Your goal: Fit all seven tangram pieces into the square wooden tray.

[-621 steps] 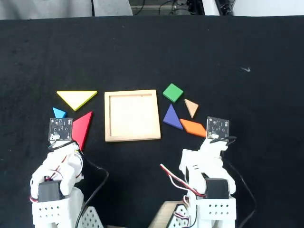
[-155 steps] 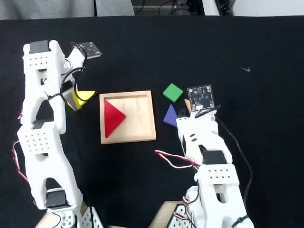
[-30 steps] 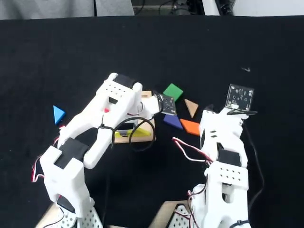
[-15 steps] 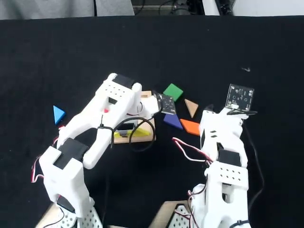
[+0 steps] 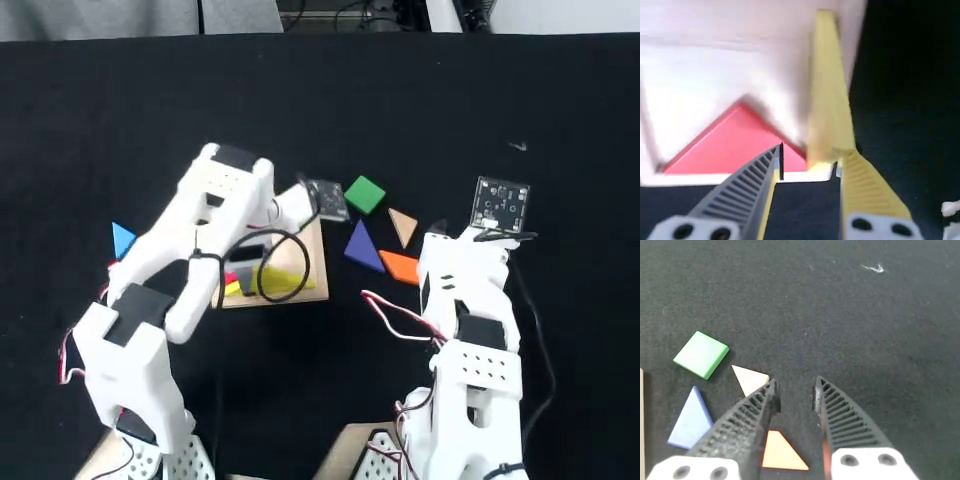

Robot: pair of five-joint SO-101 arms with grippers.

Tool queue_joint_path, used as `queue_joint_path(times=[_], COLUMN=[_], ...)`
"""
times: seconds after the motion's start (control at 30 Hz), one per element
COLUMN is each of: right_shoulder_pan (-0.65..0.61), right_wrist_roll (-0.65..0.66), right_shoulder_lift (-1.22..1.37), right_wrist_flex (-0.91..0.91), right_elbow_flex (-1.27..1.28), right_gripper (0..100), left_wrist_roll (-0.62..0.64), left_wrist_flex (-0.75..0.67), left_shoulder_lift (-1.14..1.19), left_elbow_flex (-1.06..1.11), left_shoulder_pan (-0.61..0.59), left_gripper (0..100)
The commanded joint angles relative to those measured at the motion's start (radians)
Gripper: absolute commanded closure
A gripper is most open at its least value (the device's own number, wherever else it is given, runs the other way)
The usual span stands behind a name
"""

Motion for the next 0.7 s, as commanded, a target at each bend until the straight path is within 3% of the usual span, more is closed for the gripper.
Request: queue_joint_path(times=[0.0,0.37,0.47,0.67], right_shoulder_pan=[-0.015,-0.015,-0.015,-0.015], right_wrist_roll=[0.015,0.015,0.015,0.015], right_shoulder_lift=[-0.018,-0.018,-0.018,-0.018], right_wrist_flex=[-0.026,-0.026,-0.026,-0.028], right_elbow_flex=[-0.012,-0.012,-0.012,-0.012], right_gripper=[87.7,87.7,87.7,87.7], left_wrist_roll=[-0.012,-0.009,0.003,0.25], left_wrist_flex=[-0.008,-0.127,-0.264,-0.589], left_shoulder_lift=[-0.008,-0.011,-0.006,-0.006], left_elbow_flex=[-0.084,-0.082,-0.067,0.058], left_shoulder_pan=[-0.027,-0.051,-0.104,-0.071], left_gripper=[81,81,81,81])
